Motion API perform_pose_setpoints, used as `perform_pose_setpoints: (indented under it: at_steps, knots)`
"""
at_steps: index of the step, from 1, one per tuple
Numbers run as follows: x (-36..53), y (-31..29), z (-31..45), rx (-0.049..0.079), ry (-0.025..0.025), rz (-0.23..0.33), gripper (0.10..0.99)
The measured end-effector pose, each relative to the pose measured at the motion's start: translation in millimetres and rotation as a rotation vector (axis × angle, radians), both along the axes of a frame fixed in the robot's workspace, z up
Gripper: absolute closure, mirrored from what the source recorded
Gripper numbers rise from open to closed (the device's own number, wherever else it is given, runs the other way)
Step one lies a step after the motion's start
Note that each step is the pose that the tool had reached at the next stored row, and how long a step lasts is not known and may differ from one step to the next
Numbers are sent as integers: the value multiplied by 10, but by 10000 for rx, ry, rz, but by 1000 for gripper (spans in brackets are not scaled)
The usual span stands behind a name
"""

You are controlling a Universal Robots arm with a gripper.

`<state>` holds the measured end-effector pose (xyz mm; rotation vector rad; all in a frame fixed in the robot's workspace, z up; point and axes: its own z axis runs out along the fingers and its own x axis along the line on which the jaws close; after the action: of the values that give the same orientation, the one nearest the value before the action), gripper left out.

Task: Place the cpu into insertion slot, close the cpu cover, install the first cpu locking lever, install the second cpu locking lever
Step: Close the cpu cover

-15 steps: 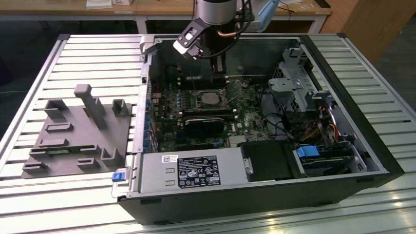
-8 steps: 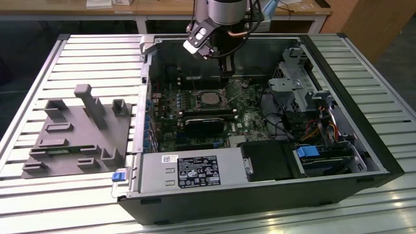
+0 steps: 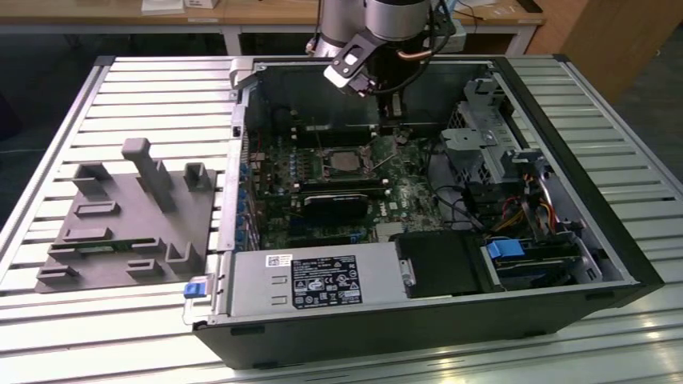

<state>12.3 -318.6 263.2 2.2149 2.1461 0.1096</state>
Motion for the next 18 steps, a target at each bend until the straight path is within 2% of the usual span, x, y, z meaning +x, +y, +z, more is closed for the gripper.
perform_pose_setpoints:
  at_steps: [2,7,14,18]
  knots:
    - [55,0,0,0,0,-1,984]
    - [69,0,-1,1,-1,0,984]
    - [241,0,-3,3,1,0,984]
    - [281,0,-11,1,2,0,984]
